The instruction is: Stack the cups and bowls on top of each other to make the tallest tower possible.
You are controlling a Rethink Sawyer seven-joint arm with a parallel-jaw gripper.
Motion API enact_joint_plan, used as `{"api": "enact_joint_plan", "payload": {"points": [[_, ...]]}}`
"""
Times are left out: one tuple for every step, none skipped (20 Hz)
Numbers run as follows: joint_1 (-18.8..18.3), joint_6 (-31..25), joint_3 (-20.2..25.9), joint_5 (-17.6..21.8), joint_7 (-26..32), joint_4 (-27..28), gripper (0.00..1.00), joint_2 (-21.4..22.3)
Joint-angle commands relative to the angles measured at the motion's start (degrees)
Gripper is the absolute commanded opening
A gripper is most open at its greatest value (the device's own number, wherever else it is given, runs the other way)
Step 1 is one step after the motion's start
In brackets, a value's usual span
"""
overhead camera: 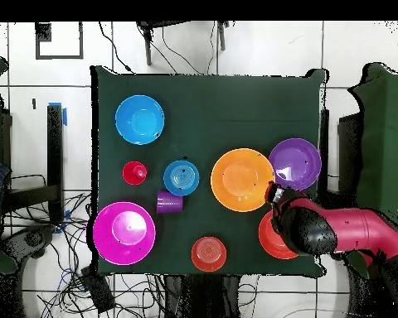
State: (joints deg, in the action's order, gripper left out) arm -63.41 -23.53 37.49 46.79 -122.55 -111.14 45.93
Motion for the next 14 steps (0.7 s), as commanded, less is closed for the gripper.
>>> {"api": "enact_joint_plan", "payload": {"points": [[1.9, -14.7, -0.8, 2.7, 18.3, 1.6, 1.00, -4.4], [2.0, -17.5, -0.9, 3.8, 21.5, 1.7, 1.00, -4.9], [2.1, -20.2, -1.1, 4.9, 24.8, 1.9, 1.00, -5.5], [2.3, -21.7, -1.1, 6.0, 26.9, 2.0, 1.00, -5.8], [2.3, -24.5, -1.2, 7.4, 30.7, 2.1, 1.00, -6.7], [2.1, -24.6, -0.9, 7.8, 31.4, 2.1, 1.00, -7.1], [1.9, -24.9, -0.6, 8.9, 33.1, 2.1, 1.00, -7.6], [1.9, -25.8, -0.2, 9.2, 34.3, 2.2, 1.00, -7.8], [1.4, -26.3, 0.3, 10.1, 37.1, 2.1, 1.00, -8.5], [1.1, -26.3, 0.8, 10.6, 38.5, 2.0, 1.00, -8.8], [0.1, -25.6, 1.5, 11.3, 40.7, 1.9, 1.00, -9.8], [-0.4, -25.8, 2.1, 11.3, 42.4, 2.0, 1.00, -10.6], [-1.3, -25.2, 2.9, 12.0, 45.7, 2.2, 1.00, -11.9], [-1.6, -24.8, 3.2, 12.7, 47.6, 2.6, 1.00, -12.4]]}}
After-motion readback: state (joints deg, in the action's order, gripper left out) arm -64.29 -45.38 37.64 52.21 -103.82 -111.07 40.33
